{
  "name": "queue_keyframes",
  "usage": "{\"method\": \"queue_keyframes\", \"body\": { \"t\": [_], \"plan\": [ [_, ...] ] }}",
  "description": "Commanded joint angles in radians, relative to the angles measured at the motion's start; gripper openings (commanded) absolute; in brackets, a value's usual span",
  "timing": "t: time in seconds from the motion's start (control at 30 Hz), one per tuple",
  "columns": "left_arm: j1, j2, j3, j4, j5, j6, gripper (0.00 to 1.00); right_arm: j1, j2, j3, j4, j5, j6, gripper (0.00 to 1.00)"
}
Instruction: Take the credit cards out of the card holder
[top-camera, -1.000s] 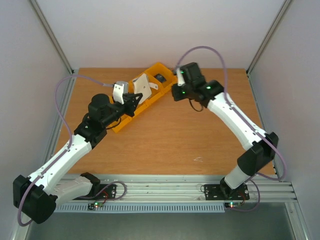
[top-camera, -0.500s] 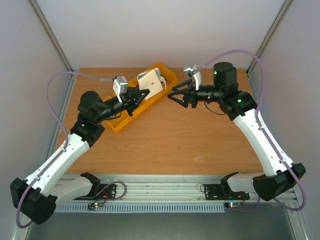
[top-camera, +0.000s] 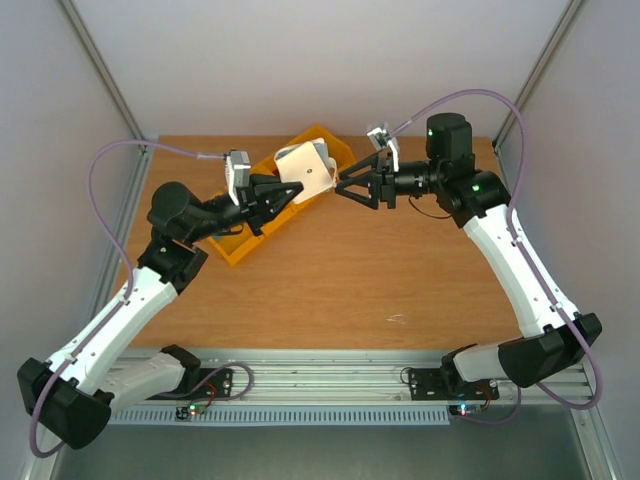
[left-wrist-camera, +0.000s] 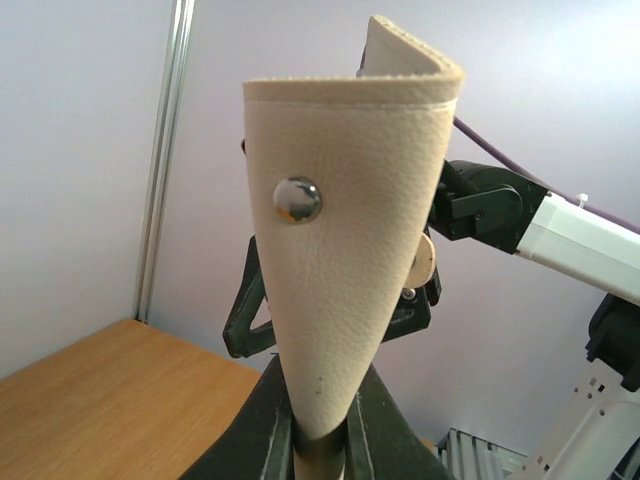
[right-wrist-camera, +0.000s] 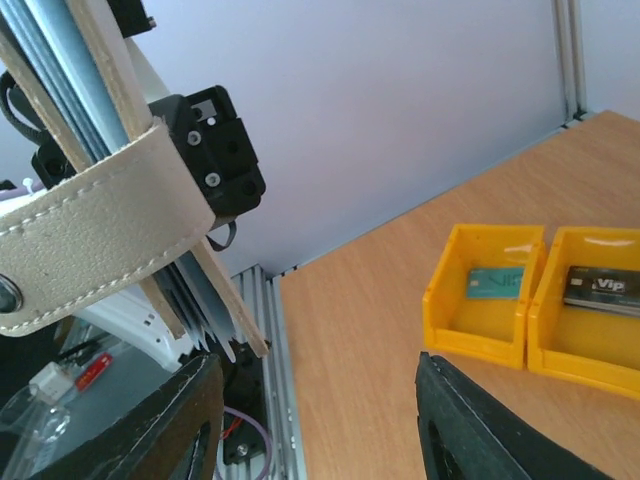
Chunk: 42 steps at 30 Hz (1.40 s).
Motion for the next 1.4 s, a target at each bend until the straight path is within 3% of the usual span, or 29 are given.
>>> {"method": "queue_keyframes", "body": {
  "t": [0.0,0.17,0.93,1.13,1.37],
  "plan": [
    [-0.007,-0.035,0.027,0.066,0.027,-0.045,0.0,0.051,-0.013,0.005,-0.042,0.025,-0.029,0.55],
    [-0.013,-0.046,0.022,0.054,0.03,-0.047,0.0,0.107,-0.001,0.027,-0.079,0.059,-0.063,0.6],
    [-0.016,0.002,0.049,0.074,0.121,-0.045,0.0,0.092,0.034,0.076,0.036,-0.027,-0.005,0.52],
    [-0.016,0.017,0.05,0.063,0.154,-0.044,0.0,0.038,0.01,0.042,0.159,-0.139,0.082,0.51],
    [-0.016,0.034,0.049,0.037,0.168,-0.041,0.0,0.039,0.015,0.062,0.143,-0.158,0.105,0.52]
  ]
}}
